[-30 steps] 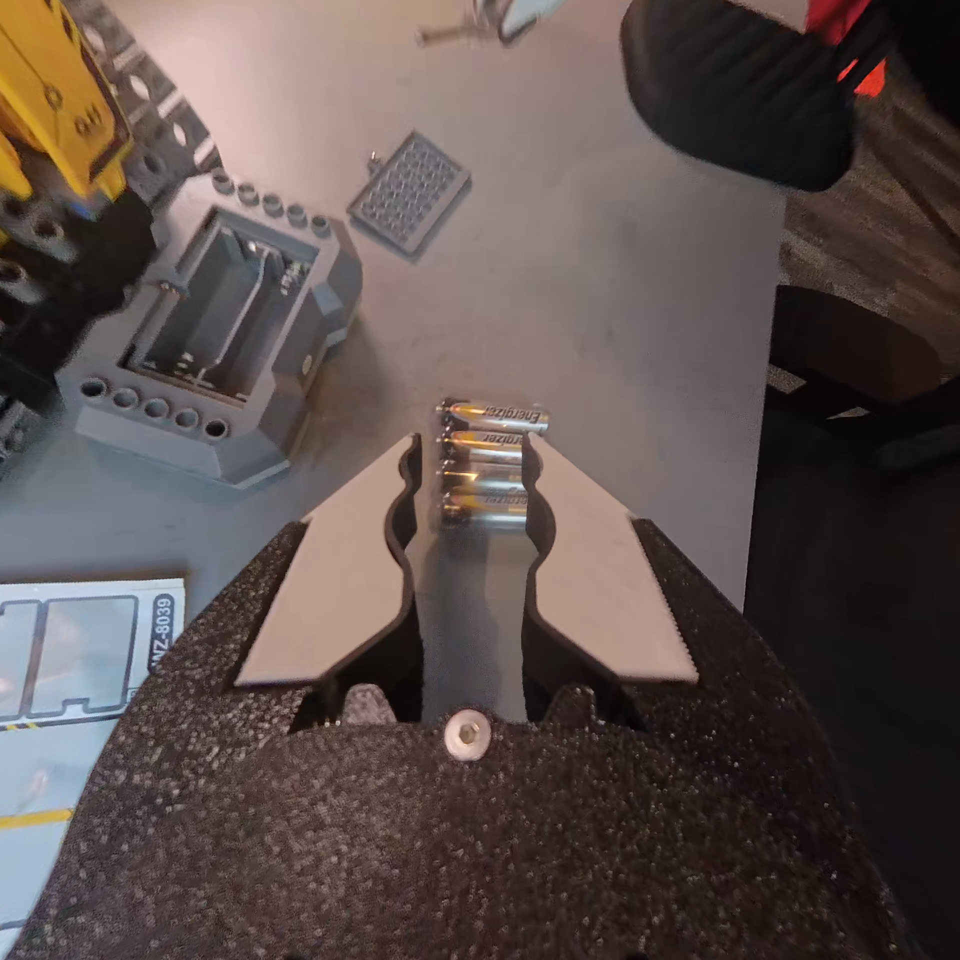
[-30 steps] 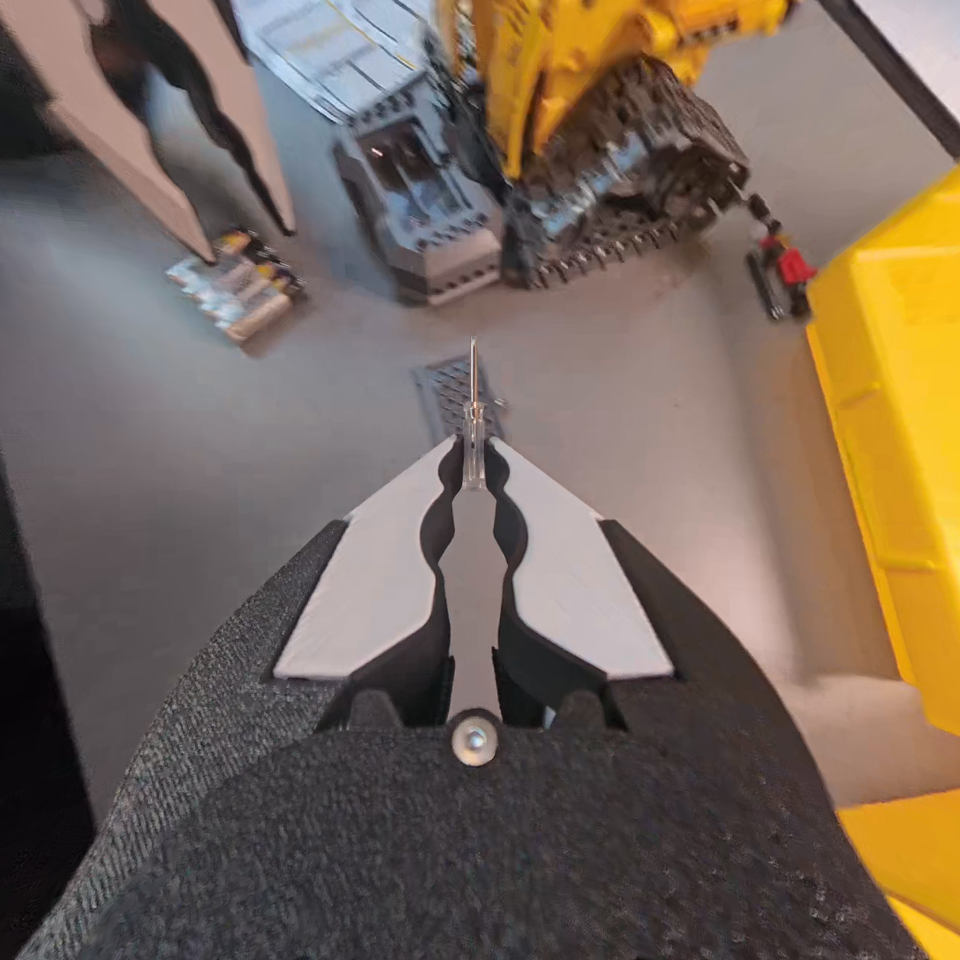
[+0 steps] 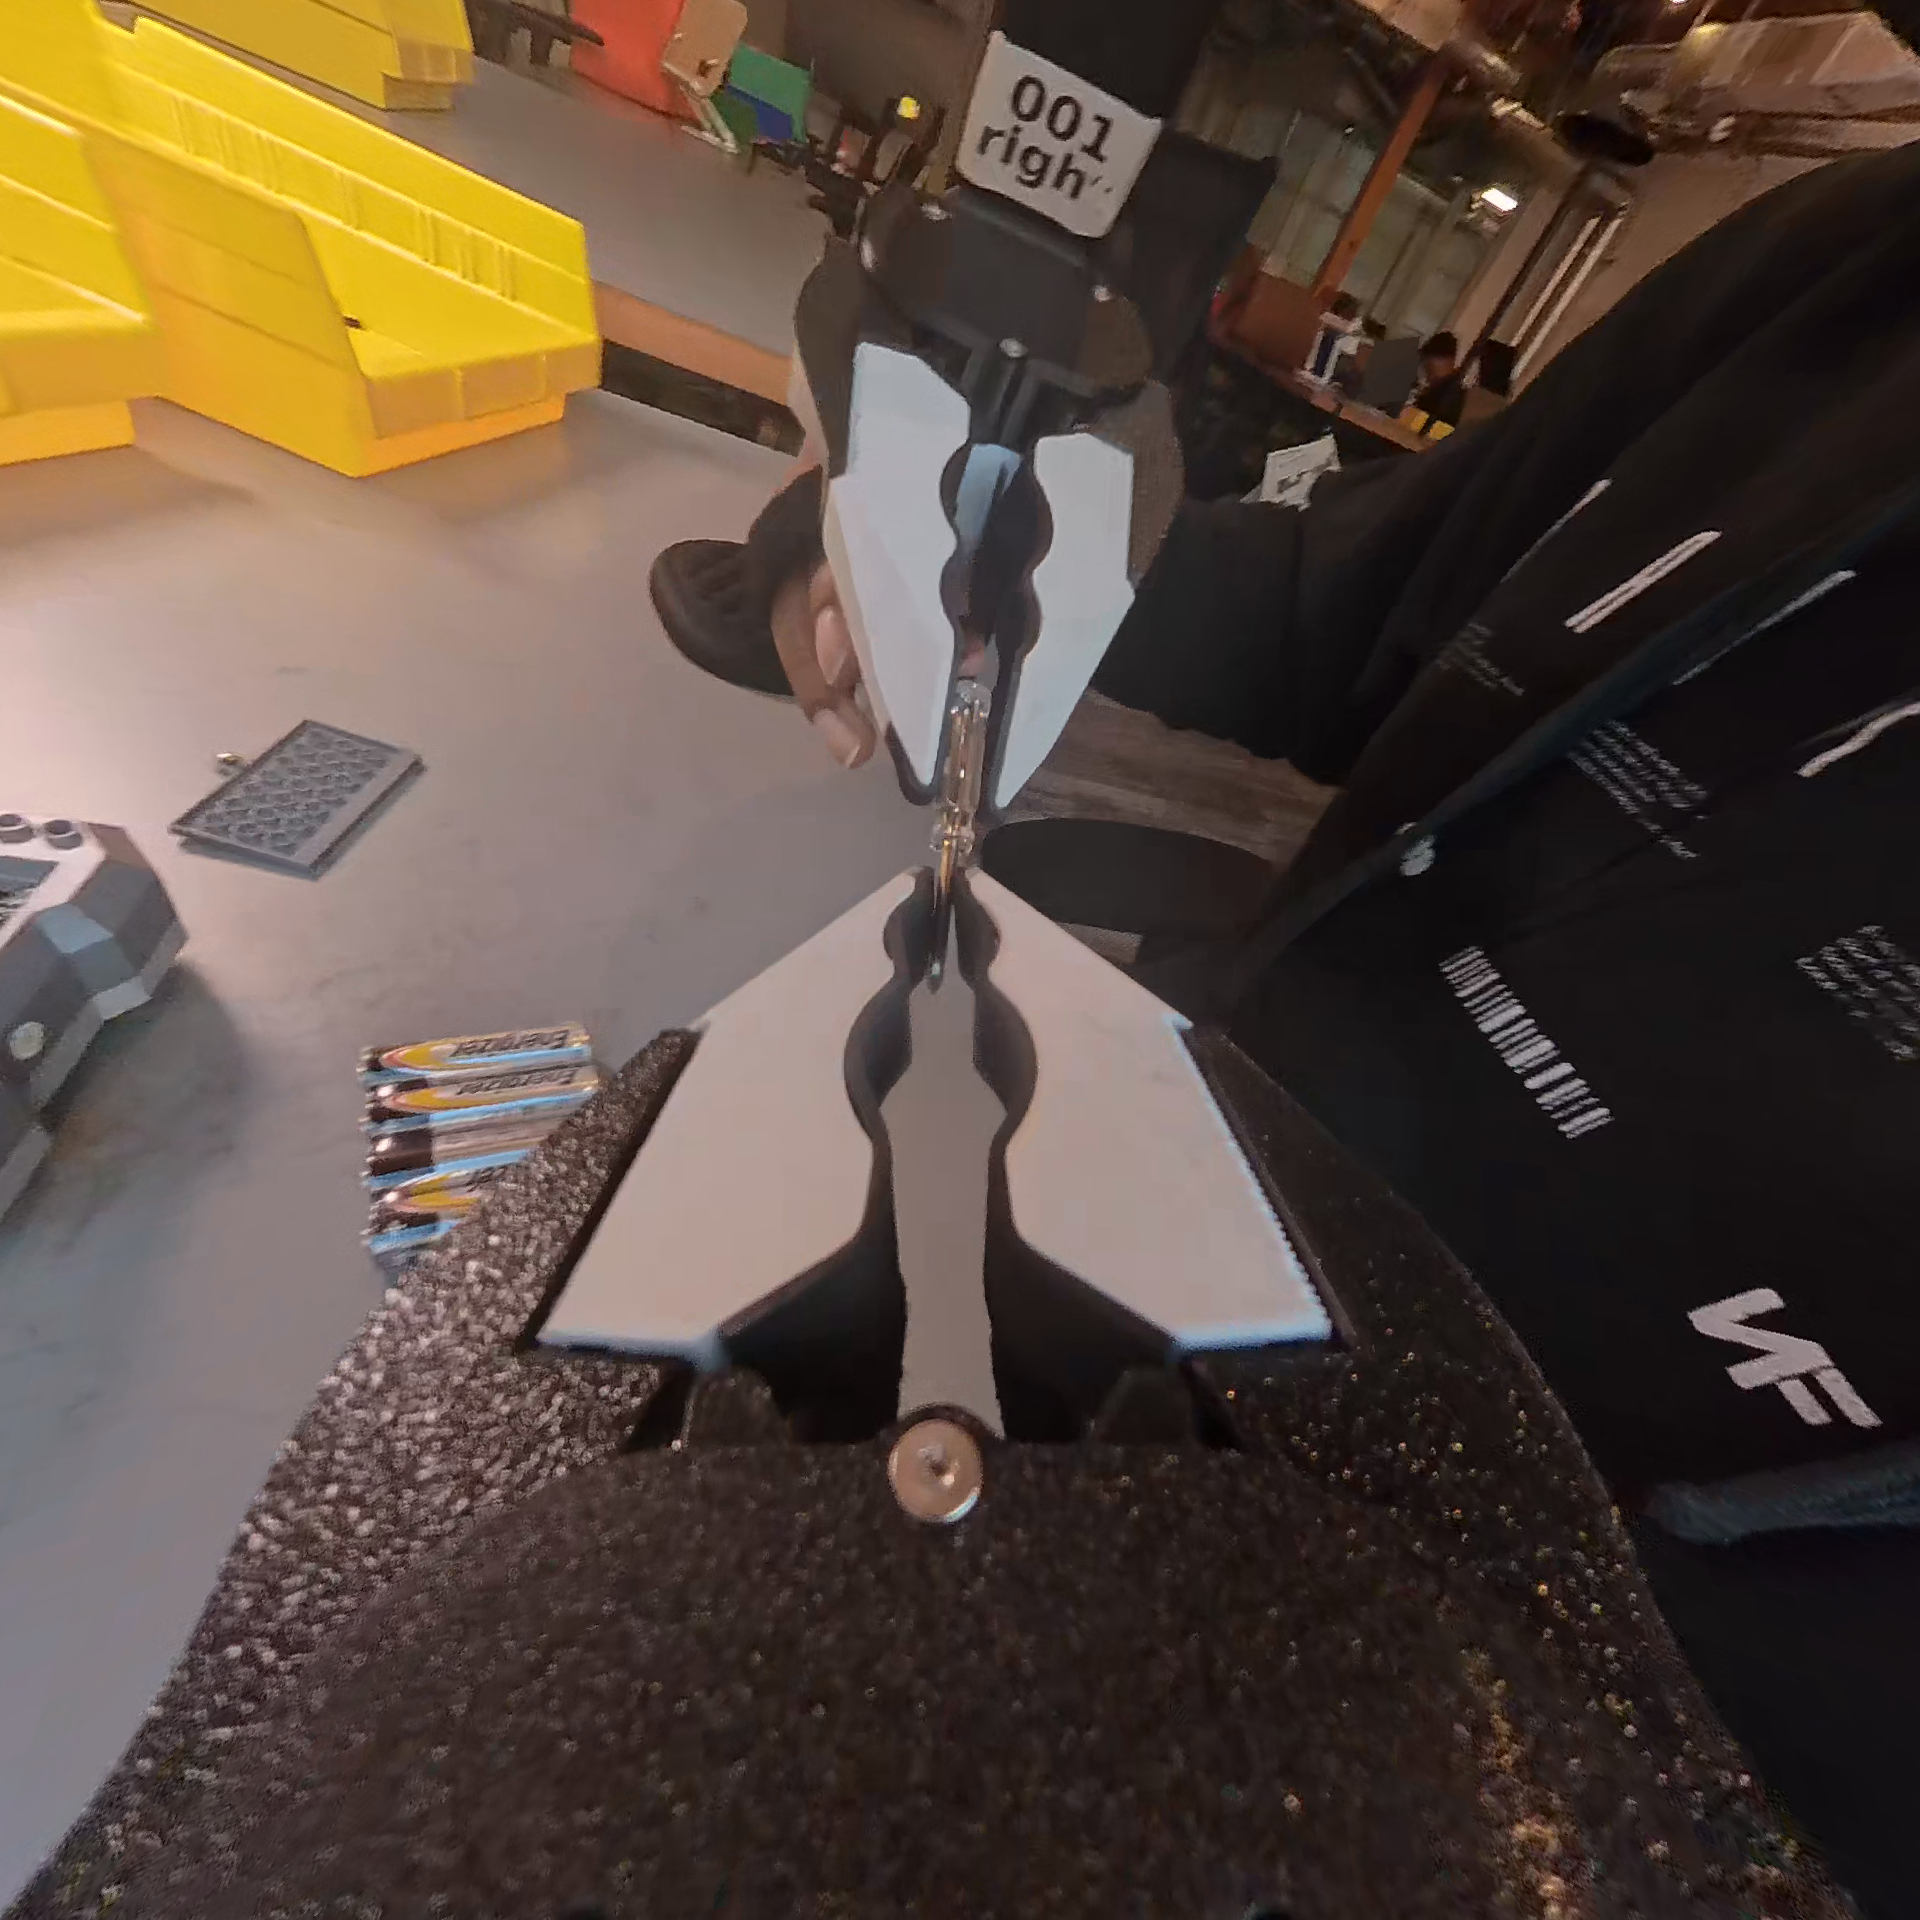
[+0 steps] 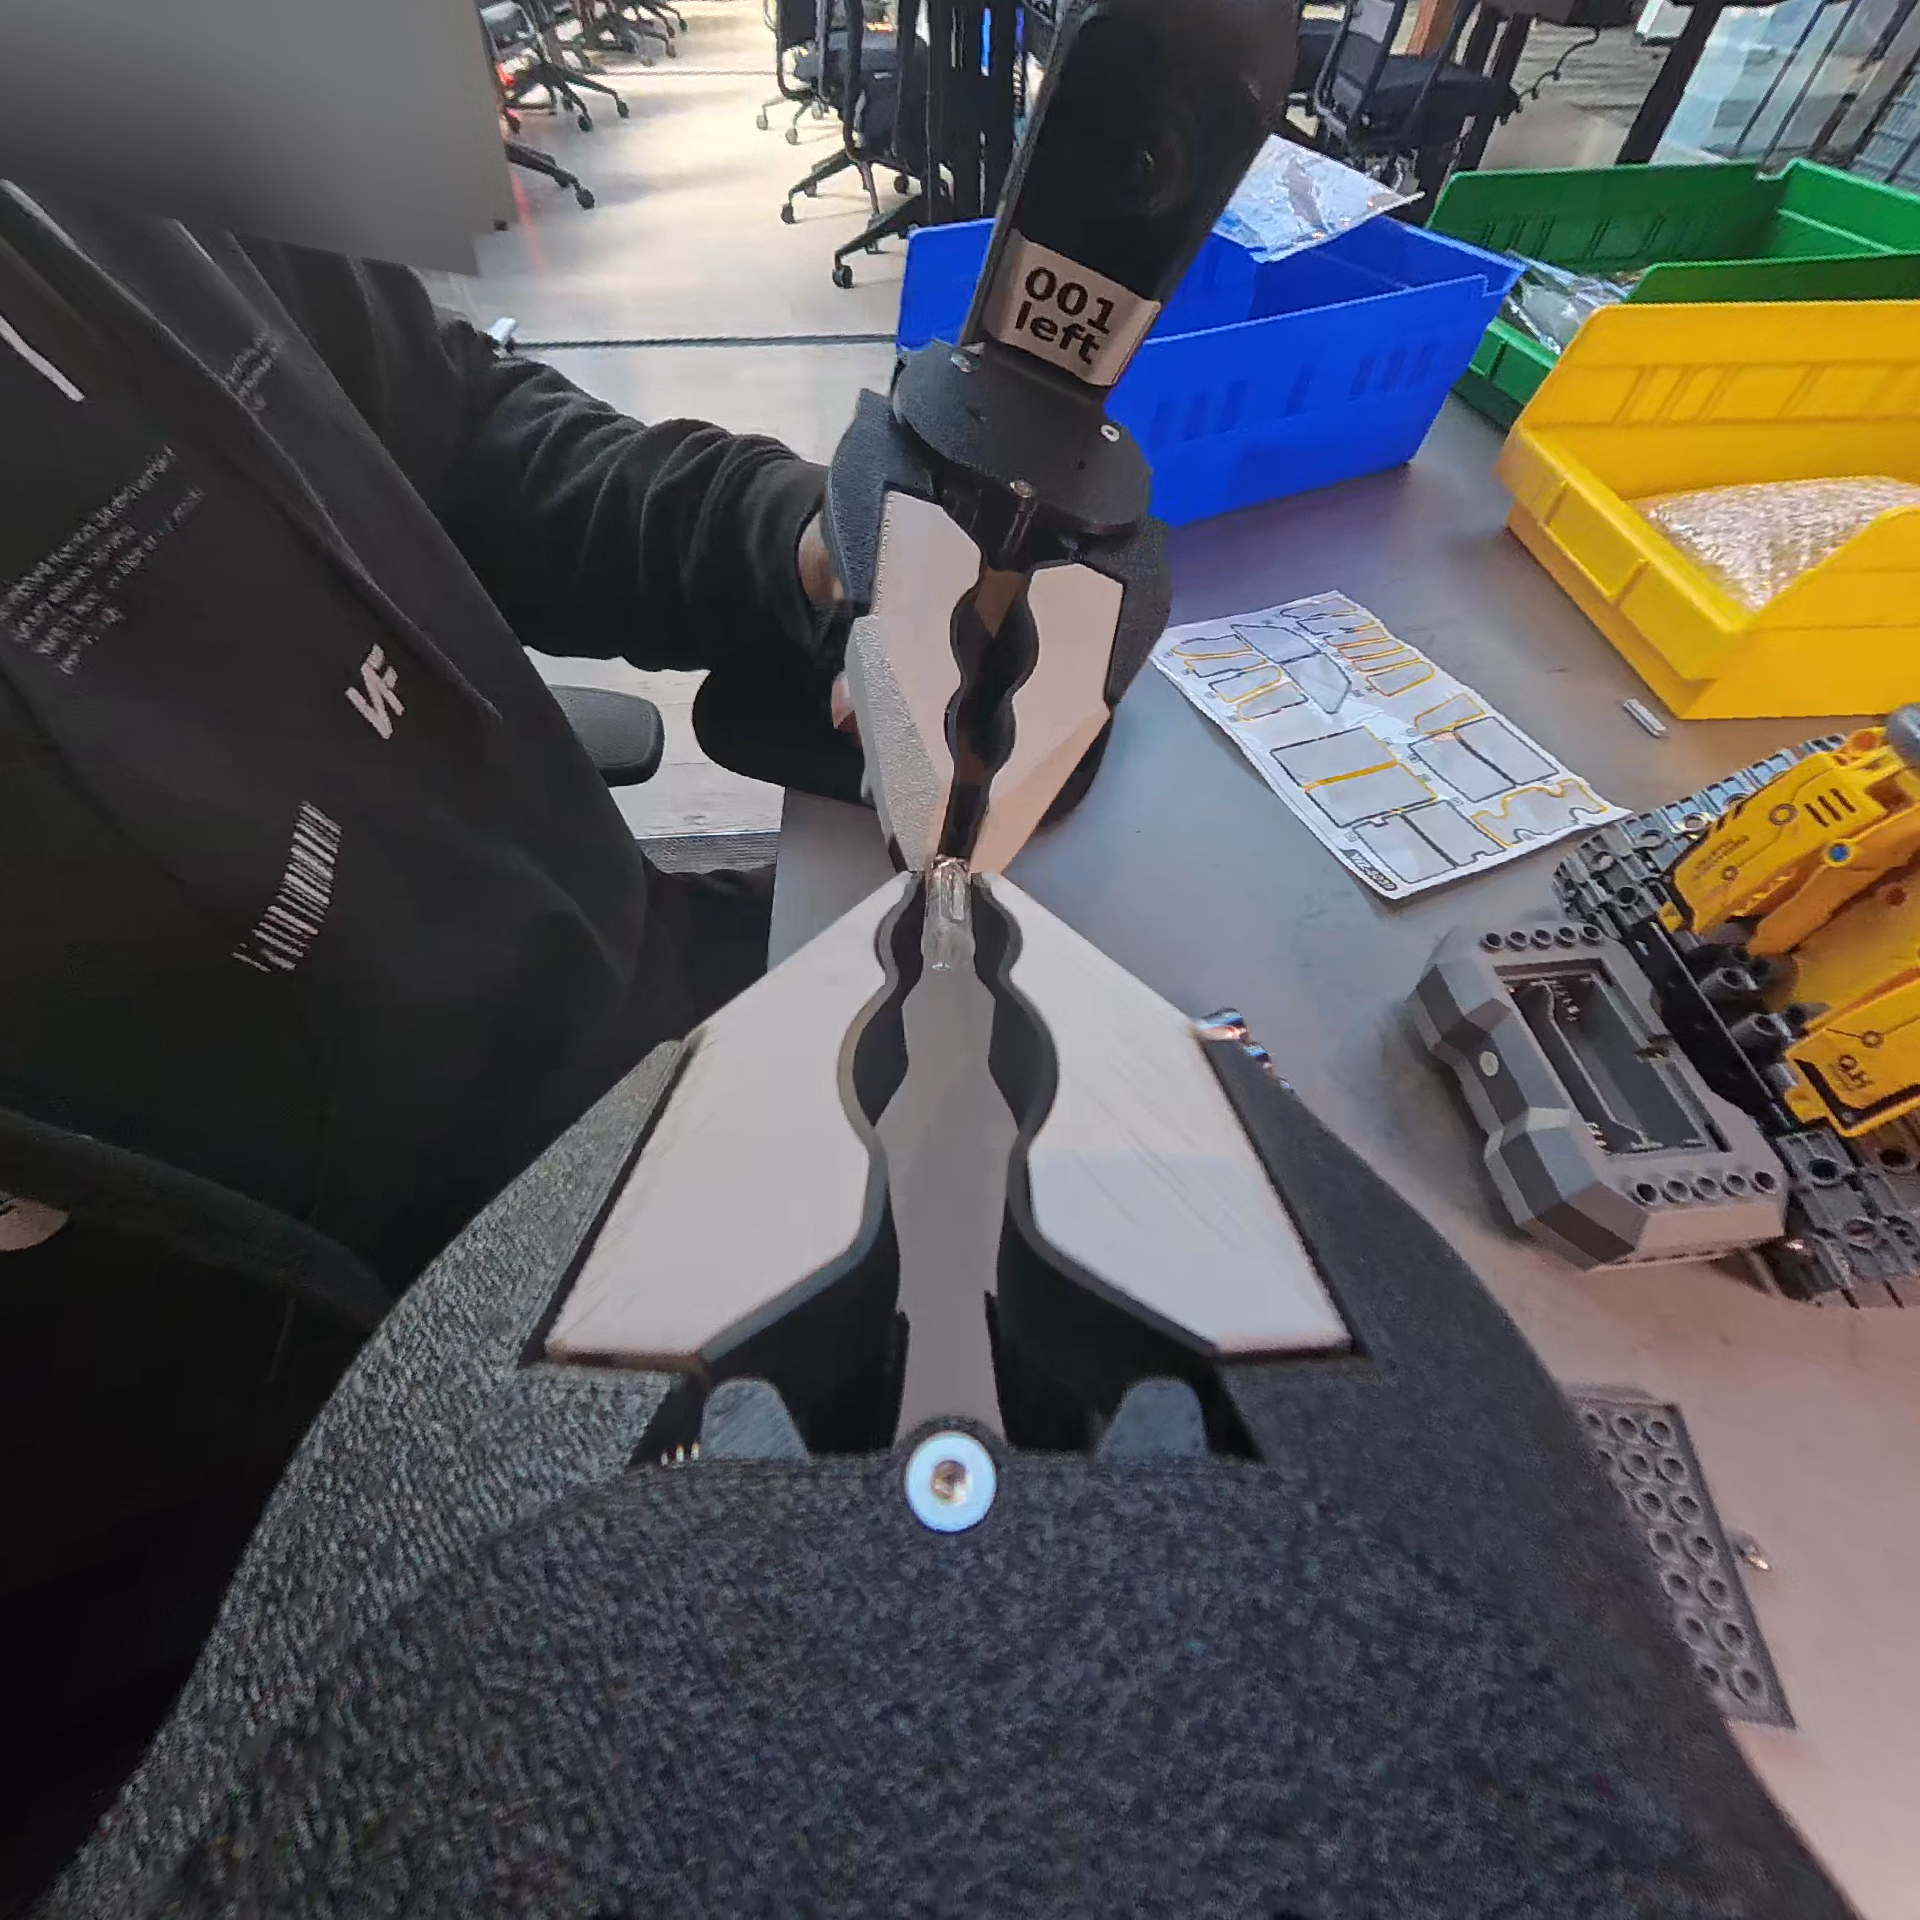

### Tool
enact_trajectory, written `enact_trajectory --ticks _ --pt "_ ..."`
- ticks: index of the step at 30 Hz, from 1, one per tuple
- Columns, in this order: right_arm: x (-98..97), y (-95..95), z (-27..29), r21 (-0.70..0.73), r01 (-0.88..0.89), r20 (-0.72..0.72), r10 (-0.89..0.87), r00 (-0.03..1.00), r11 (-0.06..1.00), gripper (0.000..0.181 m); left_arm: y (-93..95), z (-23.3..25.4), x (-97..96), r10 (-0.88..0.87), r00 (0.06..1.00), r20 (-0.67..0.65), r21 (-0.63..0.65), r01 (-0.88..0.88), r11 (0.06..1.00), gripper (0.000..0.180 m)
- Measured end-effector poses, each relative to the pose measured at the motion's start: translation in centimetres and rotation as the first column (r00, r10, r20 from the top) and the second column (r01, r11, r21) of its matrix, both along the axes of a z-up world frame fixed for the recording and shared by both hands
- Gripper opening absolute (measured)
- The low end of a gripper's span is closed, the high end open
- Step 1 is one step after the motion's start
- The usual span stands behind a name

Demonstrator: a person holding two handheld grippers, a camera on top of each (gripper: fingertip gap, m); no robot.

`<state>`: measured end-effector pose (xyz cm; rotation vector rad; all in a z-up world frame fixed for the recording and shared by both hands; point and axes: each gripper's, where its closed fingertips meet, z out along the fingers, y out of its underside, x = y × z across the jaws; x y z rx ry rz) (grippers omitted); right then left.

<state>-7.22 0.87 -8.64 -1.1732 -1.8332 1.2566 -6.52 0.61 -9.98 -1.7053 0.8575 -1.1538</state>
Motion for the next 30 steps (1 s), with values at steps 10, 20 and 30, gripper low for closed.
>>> enact_trajectory --ticks 10,20,30 --pt "-0.6 6.5 -7.0 0.374 0.175 0.249 -0.280 0.927 0.911 0.008 6.1 -9.6 -4.5 0.217 0.795 -0.567 -0.002 -0.265 0.964 0.071" --pt "-0.2 6.7 -8.3 0.538 0.171 0.370 -0.413 0.832 0.826 0.008 6.5 -10.8 -4.6 0.209 0.739 -0.640 -0.002 -0.274 0.962 0.051" --pt "-0.6 6.5 -8.5 0.569 0.171 0.406 -0.456 0.792 0.804 0.008 6.4 -10.9 -4.6 0.217 0.738 -0.638 -0.011 -0.291 0.957 0.050"
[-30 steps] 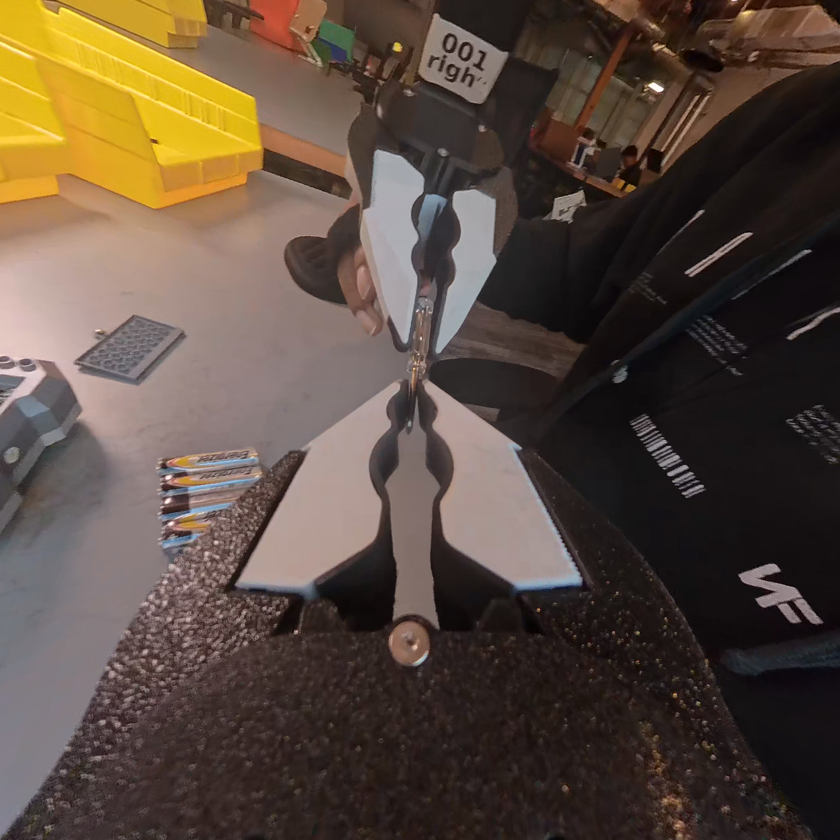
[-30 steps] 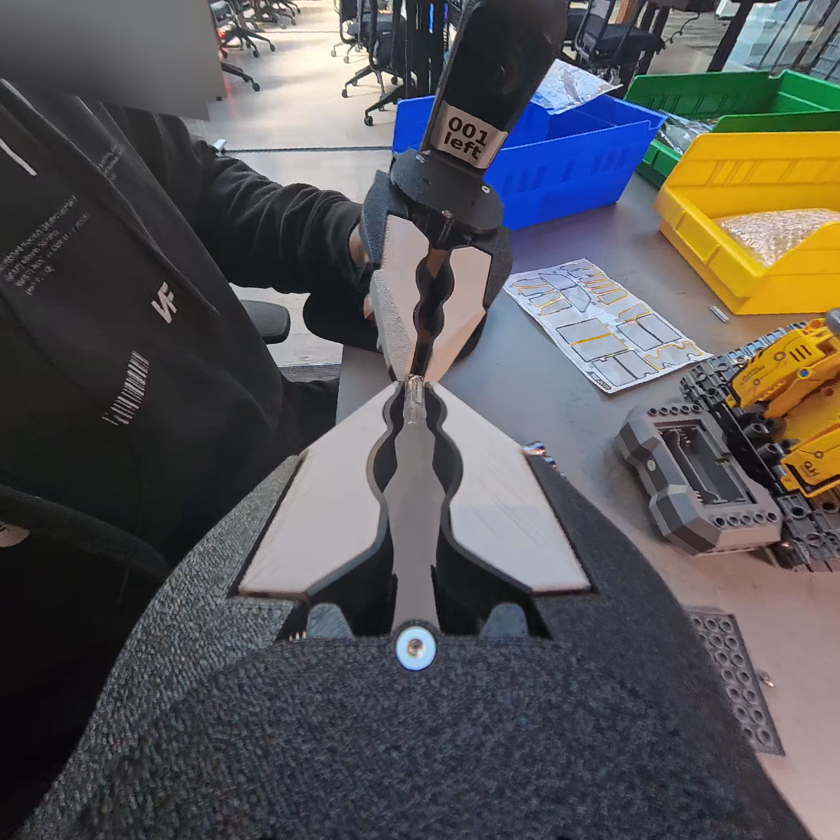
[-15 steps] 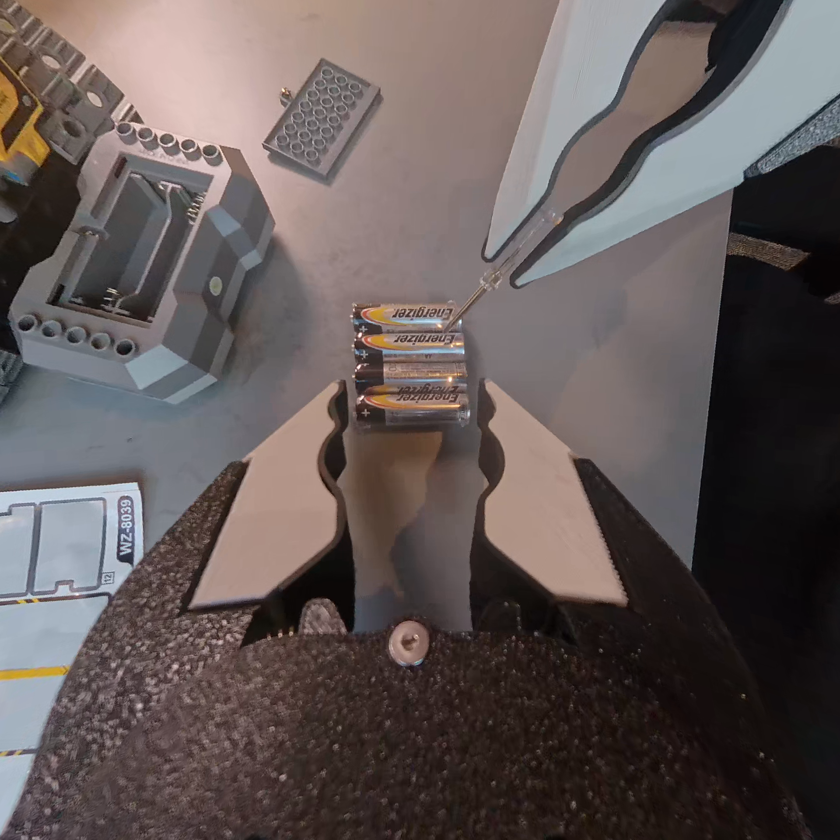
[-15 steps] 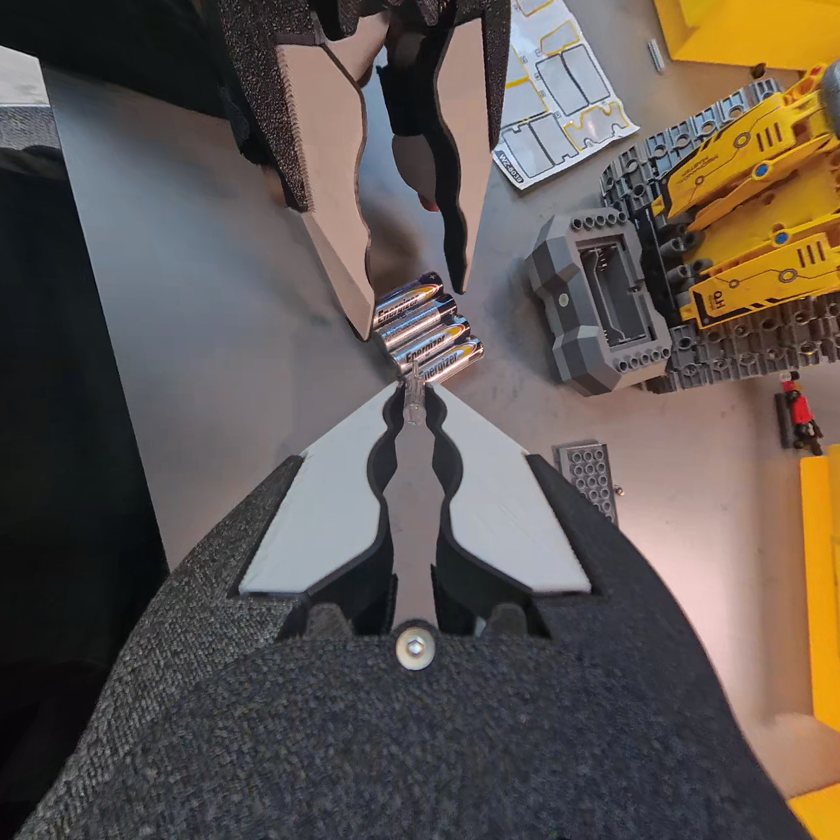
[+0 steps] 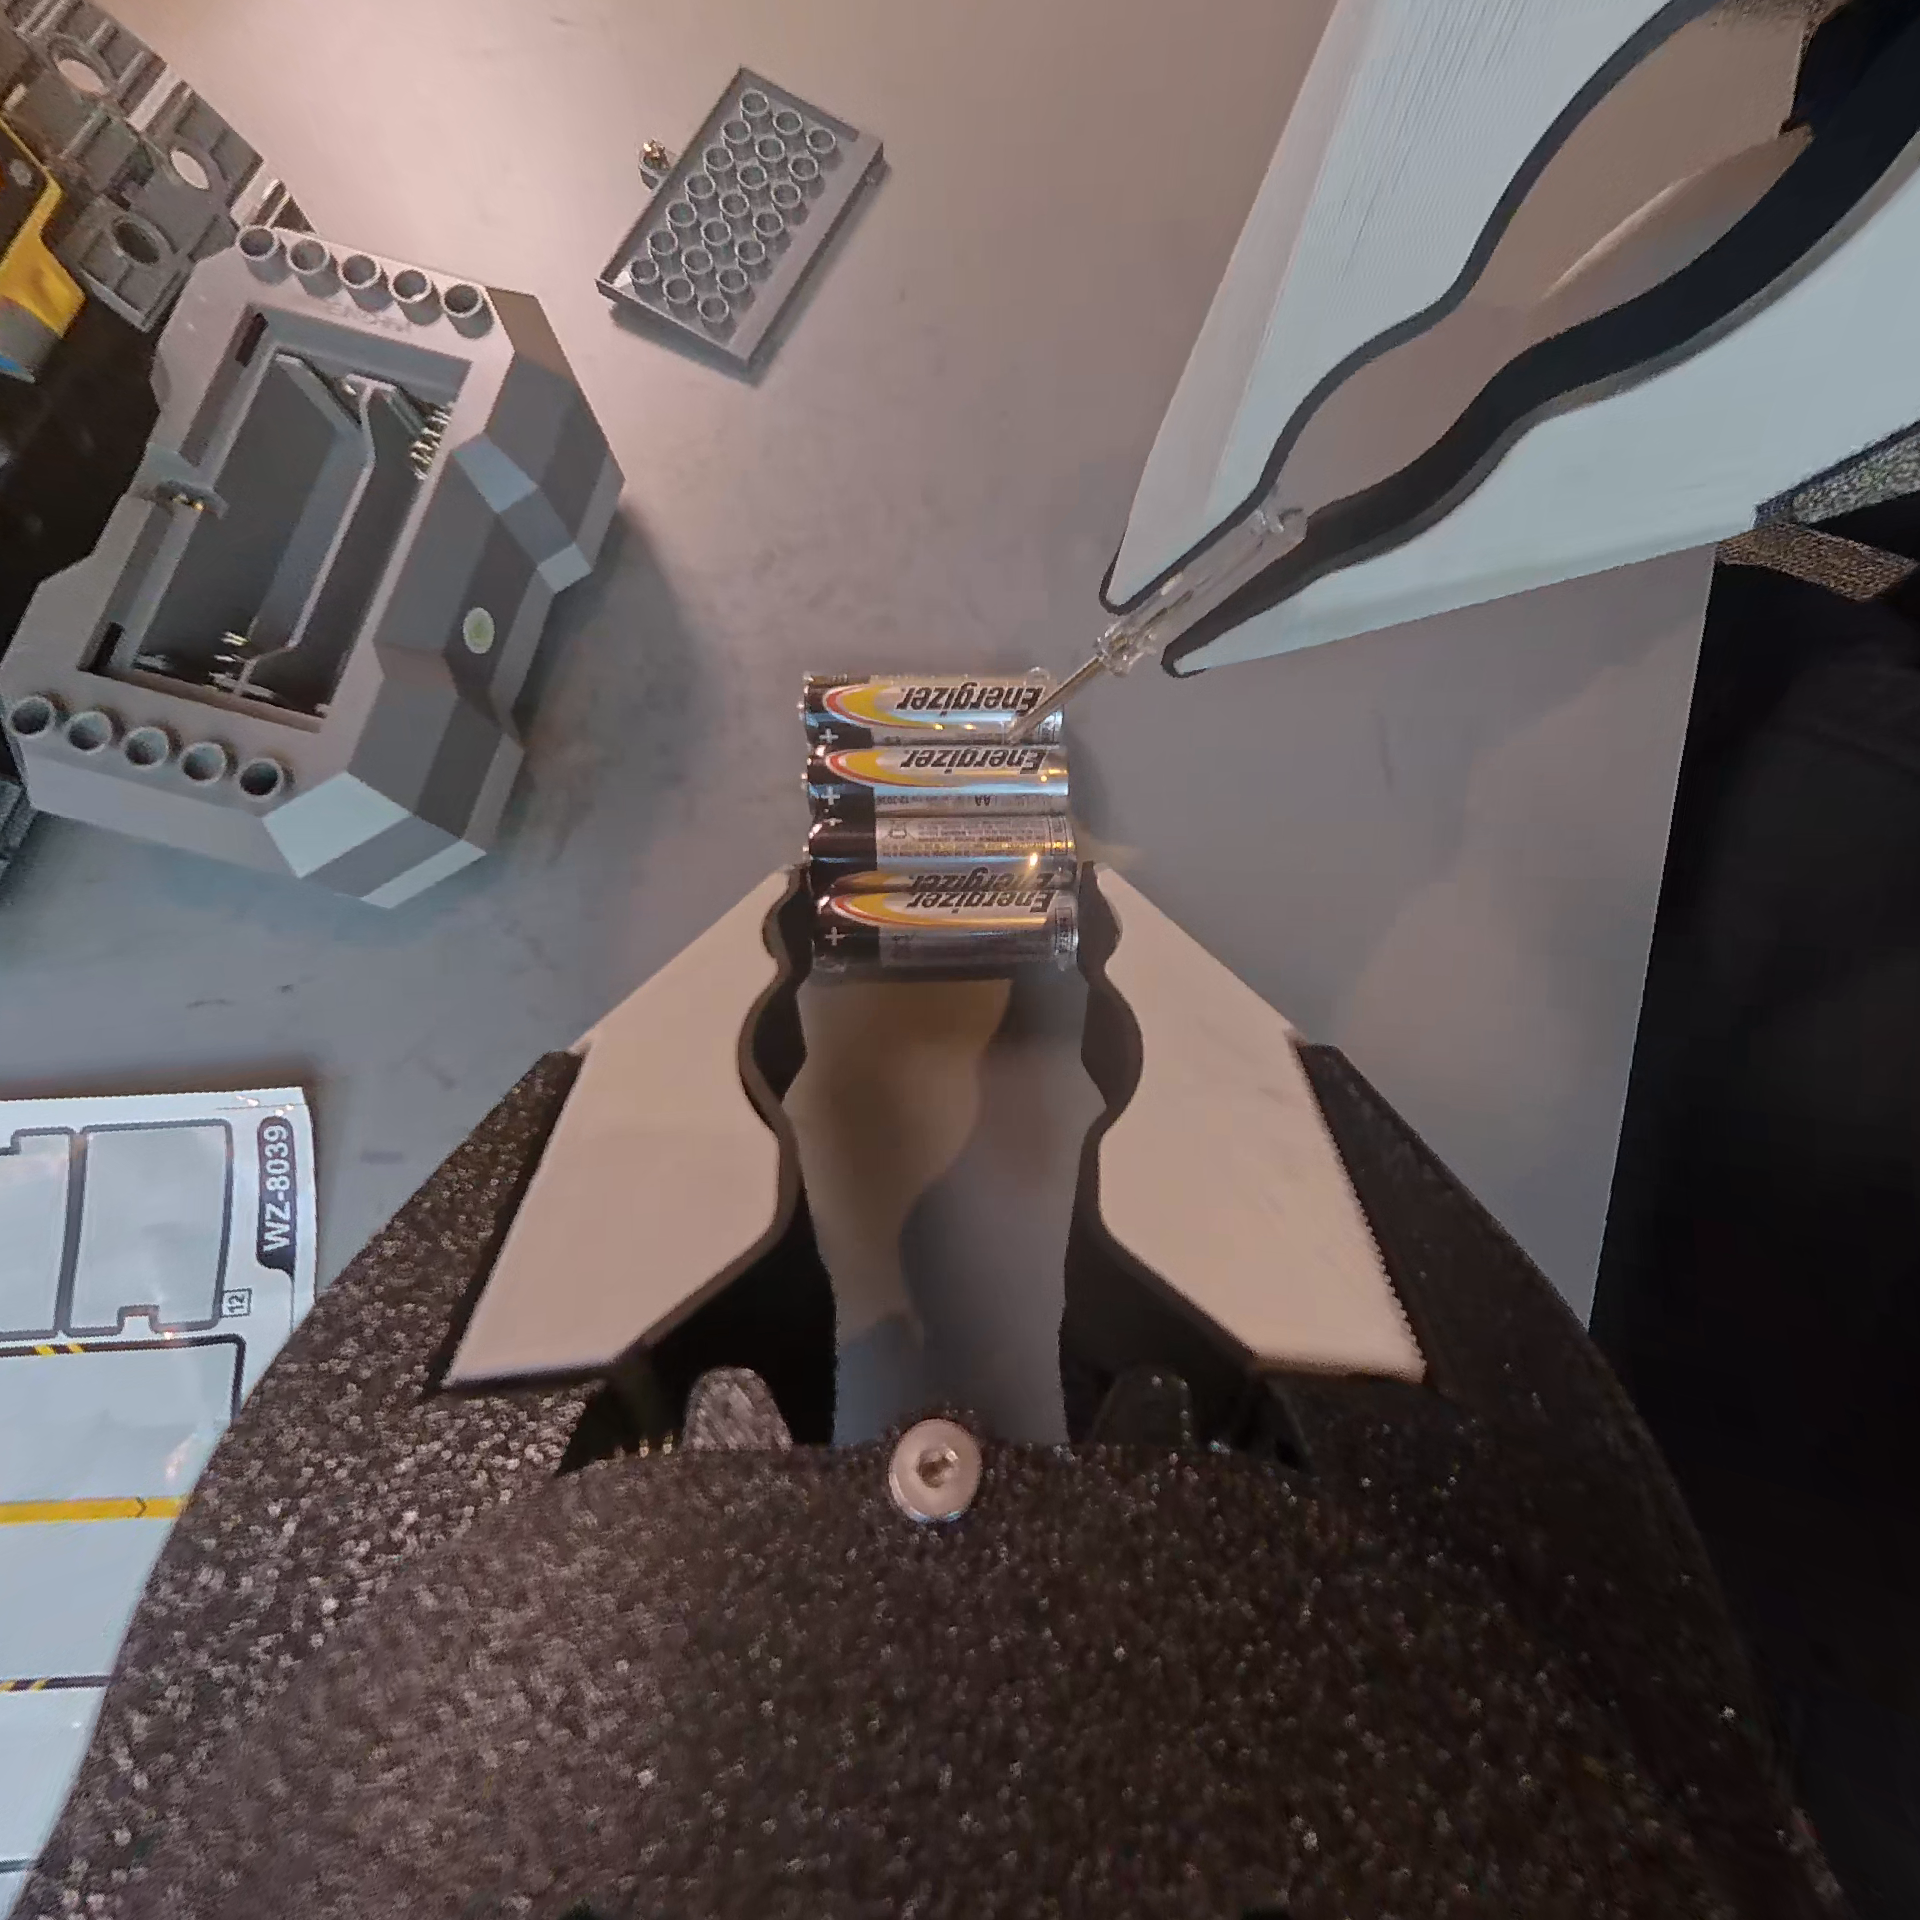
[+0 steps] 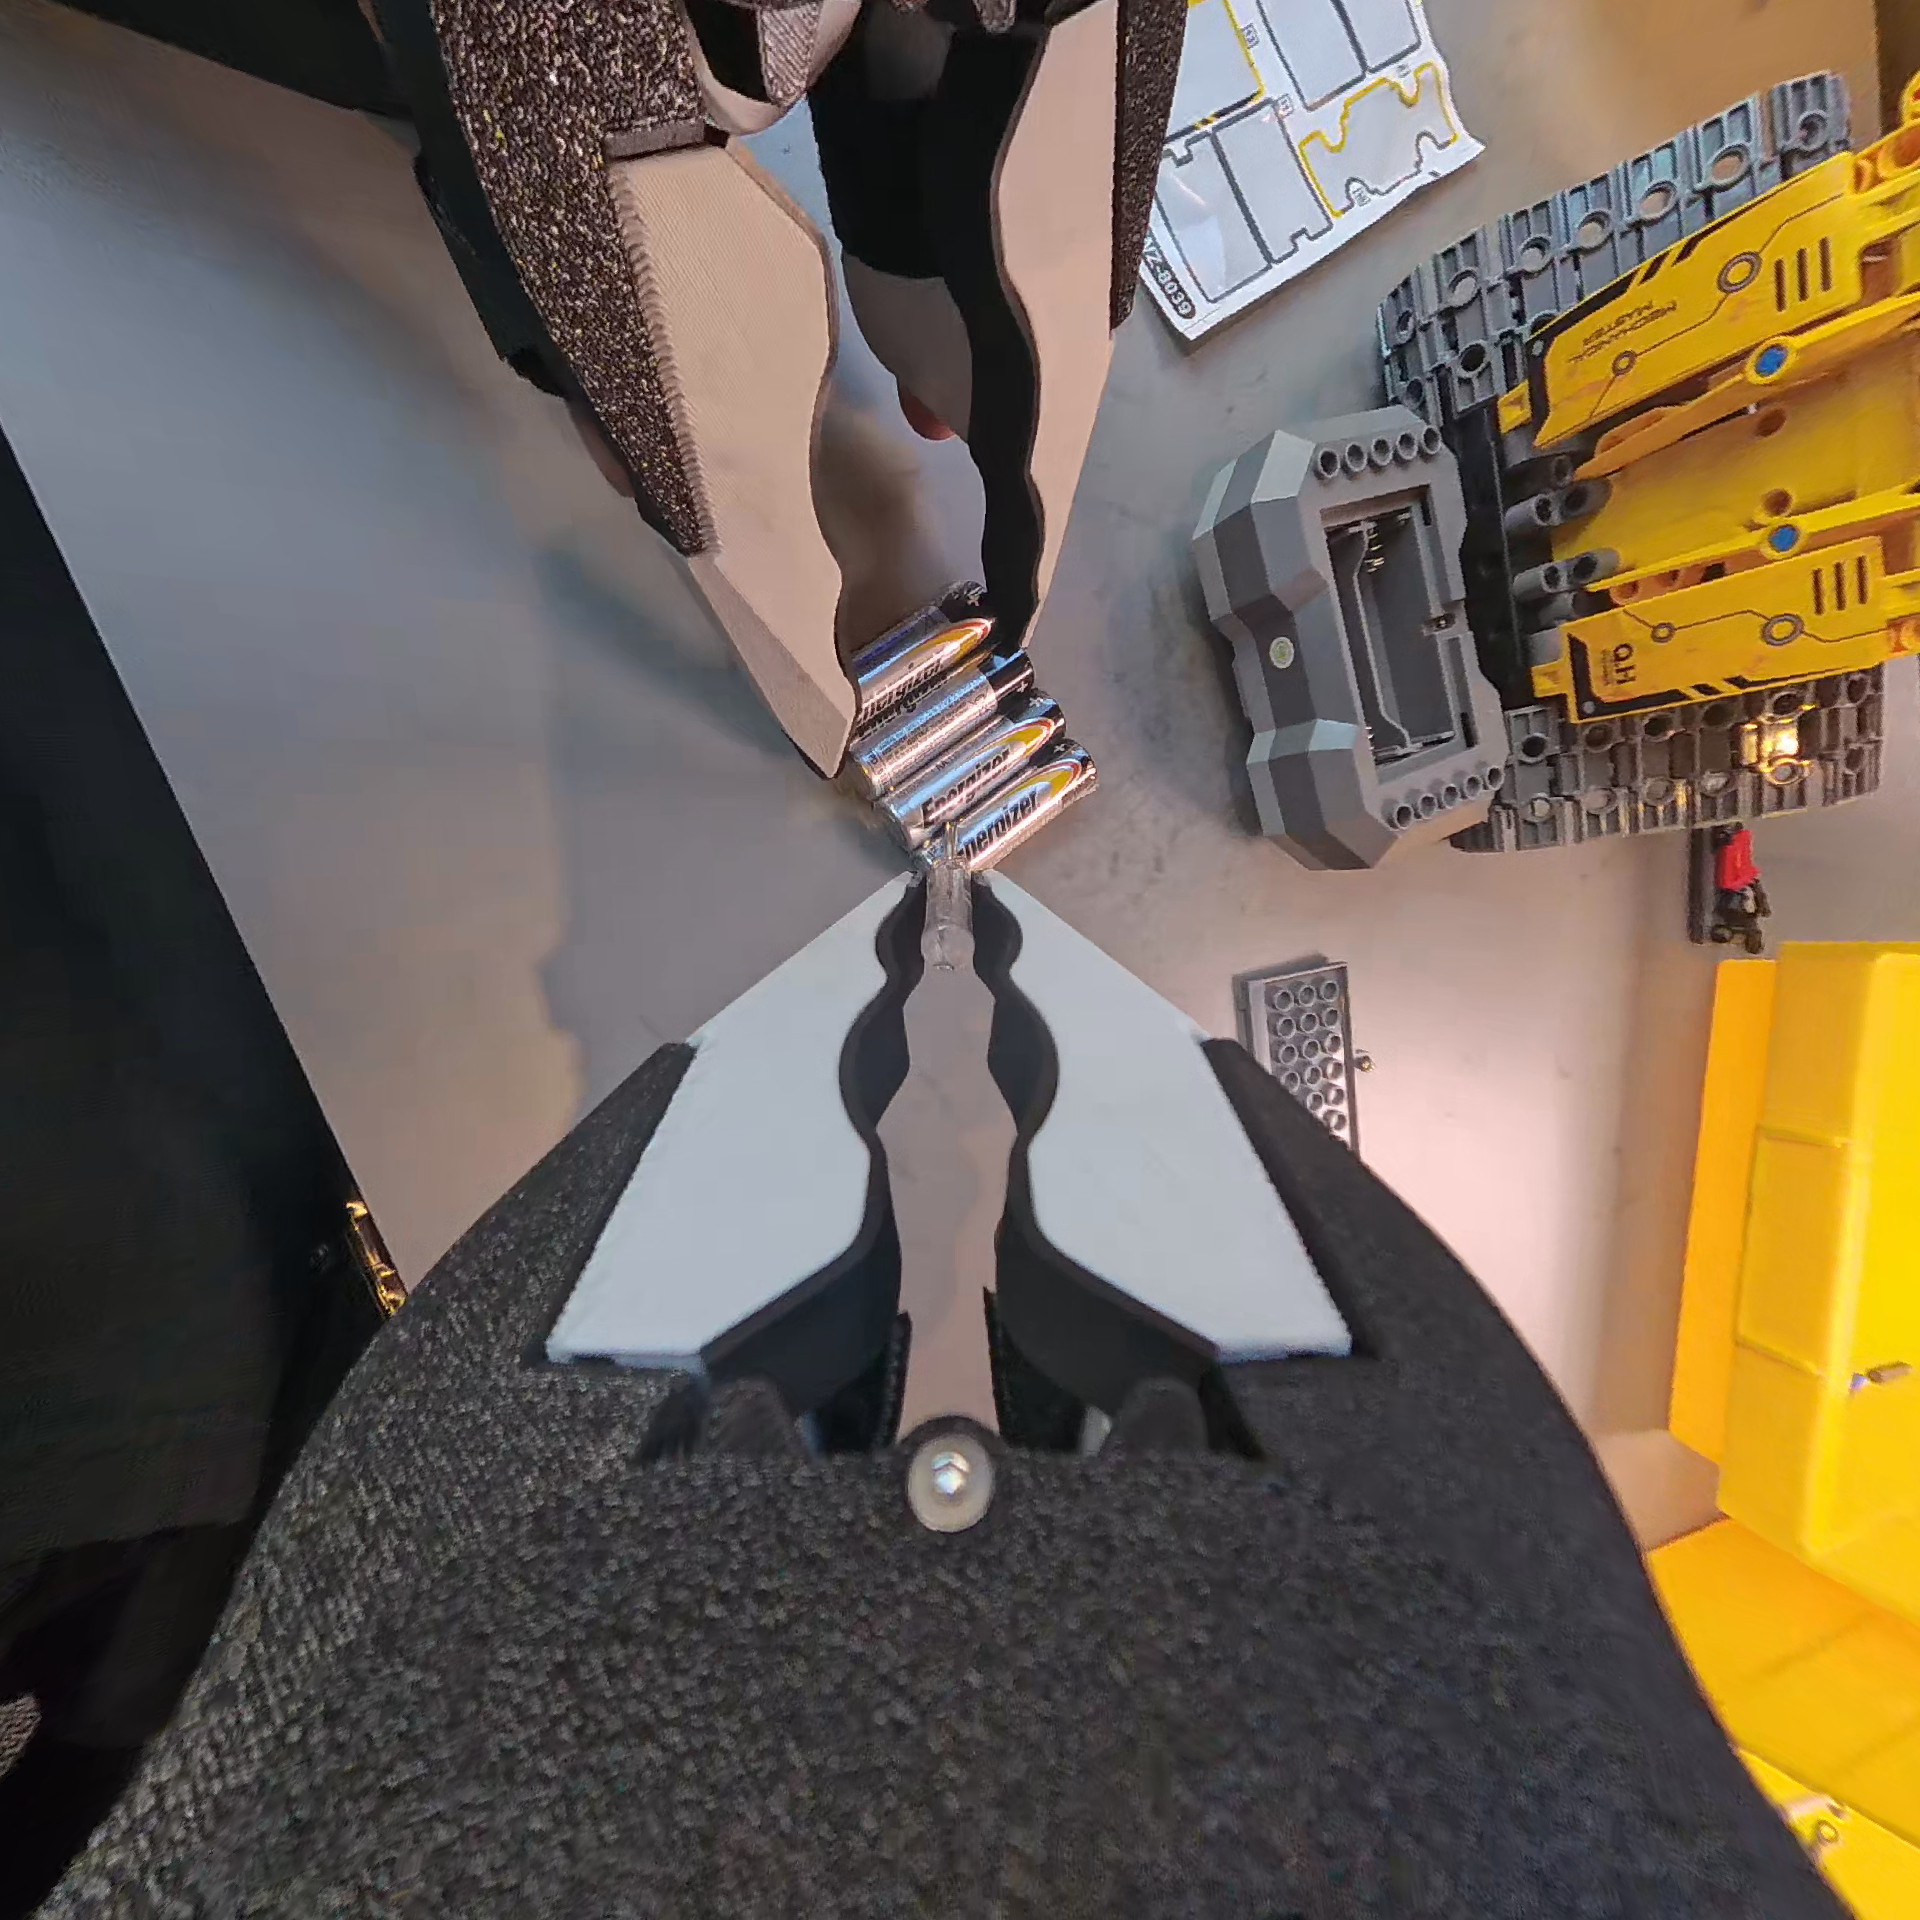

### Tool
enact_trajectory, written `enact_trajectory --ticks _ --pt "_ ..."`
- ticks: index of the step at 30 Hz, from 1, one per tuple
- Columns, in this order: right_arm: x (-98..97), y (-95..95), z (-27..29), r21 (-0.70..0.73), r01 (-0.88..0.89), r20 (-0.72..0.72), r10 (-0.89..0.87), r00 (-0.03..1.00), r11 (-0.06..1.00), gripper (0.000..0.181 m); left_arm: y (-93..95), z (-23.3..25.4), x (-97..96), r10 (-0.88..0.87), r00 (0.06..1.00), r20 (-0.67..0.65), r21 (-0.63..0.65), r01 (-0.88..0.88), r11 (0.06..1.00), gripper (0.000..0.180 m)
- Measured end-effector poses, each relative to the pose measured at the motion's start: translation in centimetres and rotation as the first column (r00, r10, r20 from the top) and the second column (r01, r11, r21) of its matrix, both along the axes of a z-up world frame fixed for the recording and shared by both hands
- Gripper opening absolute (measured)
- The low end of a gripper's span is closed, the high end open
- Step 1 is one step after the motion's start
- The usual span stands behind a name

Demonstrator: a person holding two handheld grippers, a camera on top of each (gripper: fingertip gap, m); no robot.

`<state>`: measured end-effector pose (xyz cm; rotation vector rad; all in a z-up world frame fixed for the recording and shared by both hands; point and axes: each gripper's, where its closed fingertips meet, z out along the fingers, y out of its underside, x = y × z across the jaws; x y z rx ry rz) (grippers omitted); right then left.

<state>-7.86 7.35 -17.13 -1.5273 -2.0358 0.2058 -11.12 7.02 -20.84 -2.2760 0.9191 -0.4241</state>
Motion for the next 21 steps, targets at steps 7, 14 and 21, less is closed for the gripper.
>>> enact_trajectory --ticks 7,14,21 --pt "0.0 -0.2 -0.1 0.072 0.081 -0.120 -0.072 0.990 0.994 0.007 0.0 0.0 0.0 0.003 1.000 0.001 0.000 -0.003 1.000 0.050" --pt "-0.8 0.6 -0.7 0.182 0.156 -0.373 -0.079 0.925 0.971 0.007 -0.1 0.0 0.0 0.005 1.000 0.005 -0.003 -0.005 1.000 0.050" --pt "-1.5 1.2 -0.3 0.184 0.136 -0.431 -0.044 0.901 0.973 0.007 0.0 0.0 -0.2 0.014 1.000 0.011 -0.007 -0.014 1.000 0.050"
